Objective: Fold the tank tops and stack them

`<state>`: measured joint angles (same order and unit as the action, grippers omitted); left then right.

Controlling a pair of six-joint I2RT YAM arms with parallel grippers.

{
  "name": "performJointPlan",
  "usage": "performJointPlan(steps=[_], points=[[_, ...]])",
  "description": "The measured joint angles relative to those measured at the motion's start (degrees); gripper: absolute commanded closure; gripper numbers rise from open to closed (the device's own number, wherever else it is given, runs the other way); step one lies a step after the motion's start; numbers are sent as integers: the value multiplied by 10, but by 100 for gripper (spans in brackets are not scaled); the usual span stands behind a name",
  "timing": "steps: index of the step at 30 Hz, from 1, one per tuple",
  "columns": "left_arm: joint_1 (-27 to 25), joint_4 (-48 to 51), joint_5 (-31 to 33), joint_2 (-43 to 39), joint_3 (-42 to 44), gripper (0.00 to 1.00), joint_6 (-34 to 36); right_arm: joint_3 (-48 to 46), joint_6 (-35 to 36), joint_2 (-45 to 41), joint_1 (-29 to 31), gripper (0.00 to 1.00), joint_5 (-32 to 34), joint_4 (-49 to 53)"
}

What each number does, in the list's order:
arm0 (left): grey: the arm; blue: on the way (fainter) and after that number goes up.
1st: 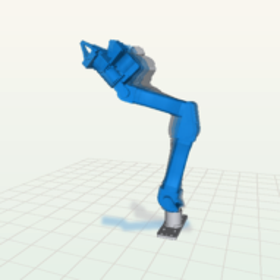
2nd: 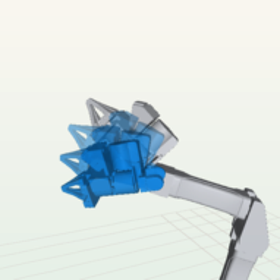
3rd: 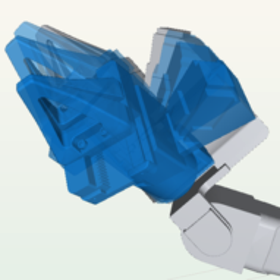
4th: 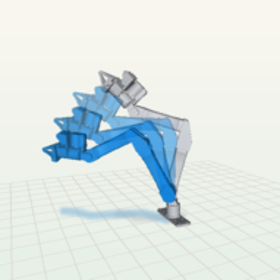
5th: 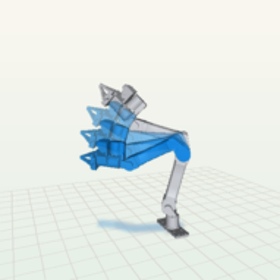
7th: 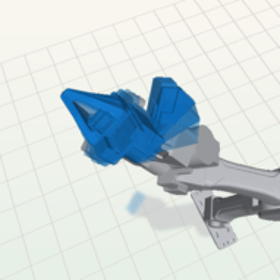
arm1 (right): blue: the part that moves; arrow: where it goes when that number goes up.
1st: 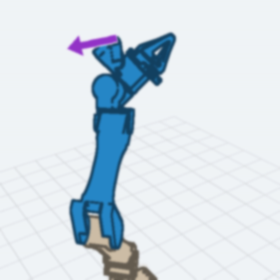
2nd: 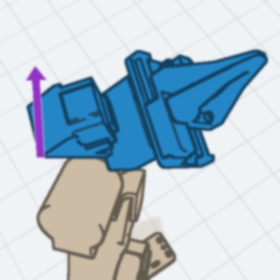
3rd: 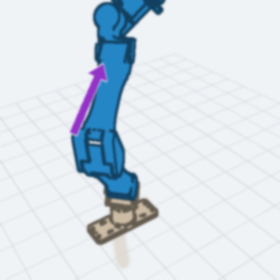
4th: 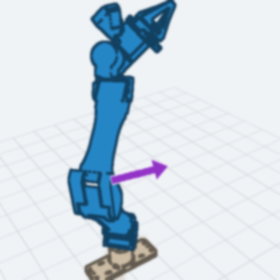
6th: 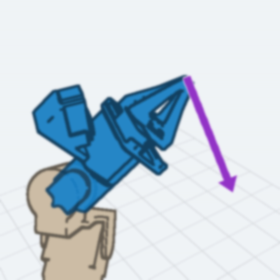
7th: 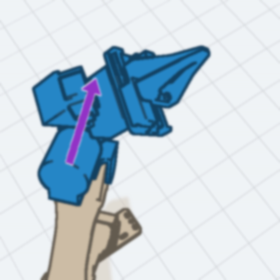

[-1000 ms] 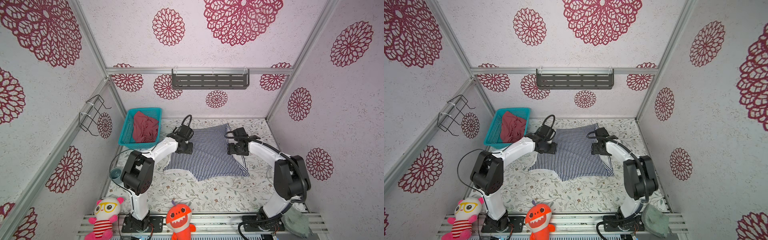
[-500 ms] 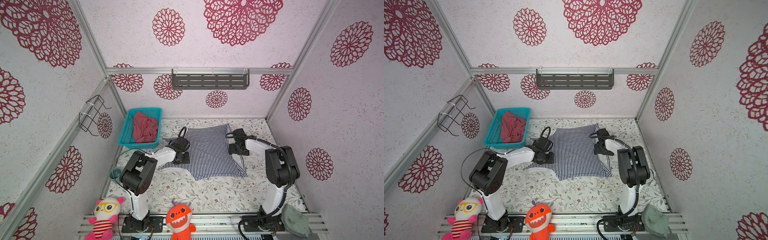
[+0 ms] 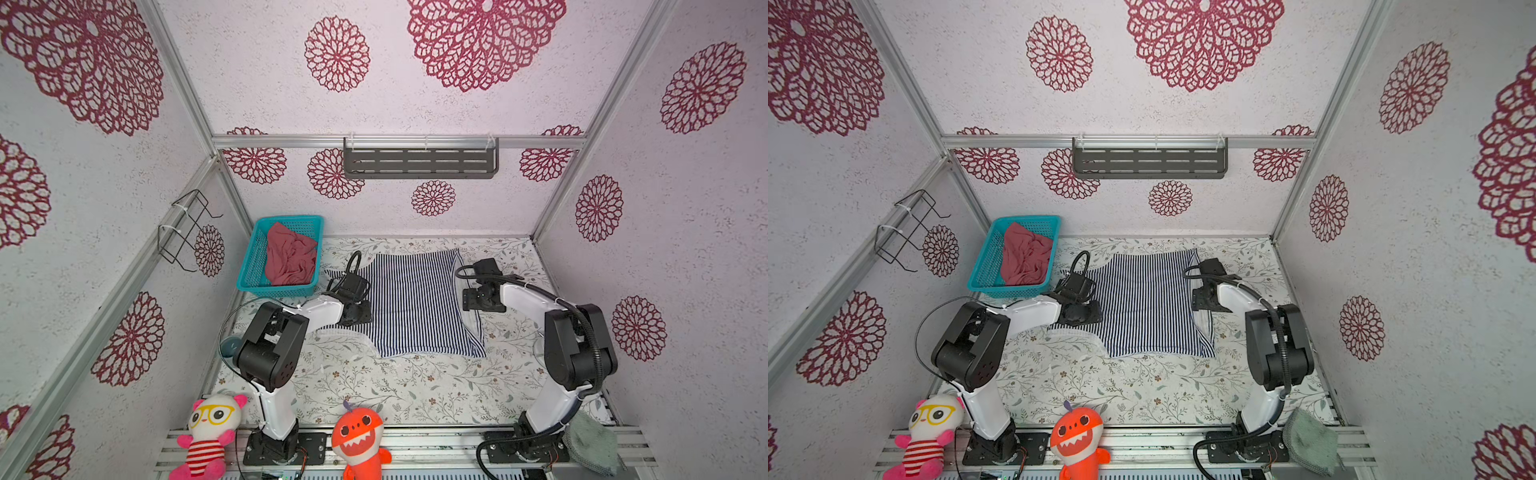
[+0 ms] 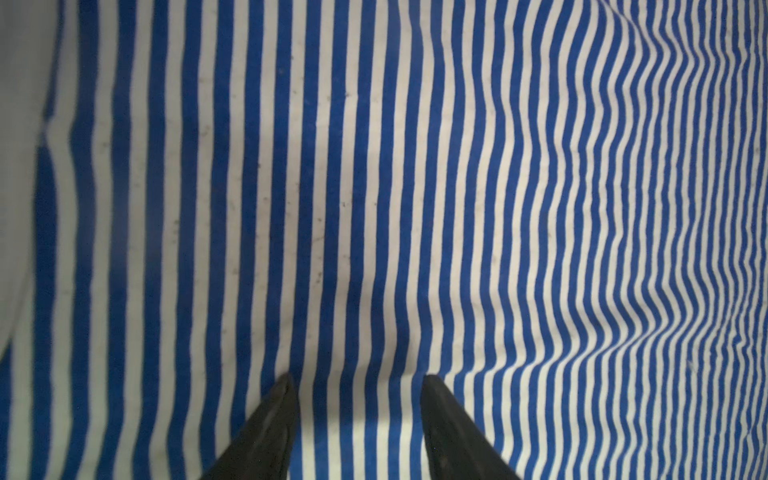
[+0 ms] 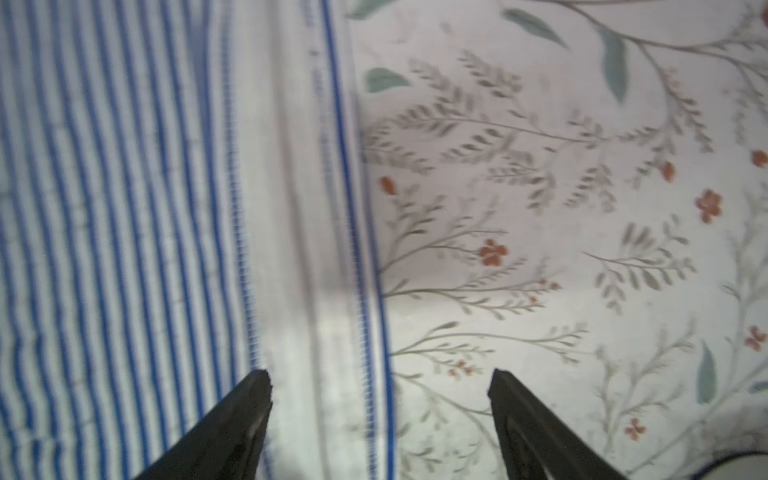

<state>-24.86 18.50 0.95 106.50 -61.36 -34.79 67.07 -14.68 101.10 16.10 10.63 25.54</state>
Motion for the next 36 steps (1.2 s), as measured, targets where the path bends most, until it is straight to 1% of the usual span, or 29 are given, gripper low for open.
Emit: performJointPlan(steps=[2, 4, 10, 14, 19, 24, 29, 32, 34, 36], points=[[0, 1, 0, 0, 0, 48, 0, 4, 0, 8, 23, 14, -7, -1], [0, 2, 2, 0, 0, 48, 0, 5, 0, 21, 28, 14, -13, -6], [1, -11, 3, -6, 12, 48, 0, 5, -1, 56, 13, 14, -13, -10], [3, -19, 2, -9, 19, 49, 0, 4, -5, 57, 0, 14, -10, -11], [5, -26, -2, -11, 24, 49, 0, -28, -4, 29, -43, 14, -10, -16], [14, -30, -2, -12, 27, 50, 0, -57, 0, -4, -108, 15, -12, -23], [29, -34, -2, -16, 33, 50, 0, -58, 3, -10, -152, 15, -8, -22], [31, -31, -1, -19, 35, 50, 0, -40, 2, -18, -147, 14, -20, -17], [31, -30, 0, -20, 35, 50, 0, -5, 3, -14, -133, 14, -27, -16], [31, -27, 1, -21, 35, 50, 0, 50, 6, 7, -113, 13, -33, -21]])
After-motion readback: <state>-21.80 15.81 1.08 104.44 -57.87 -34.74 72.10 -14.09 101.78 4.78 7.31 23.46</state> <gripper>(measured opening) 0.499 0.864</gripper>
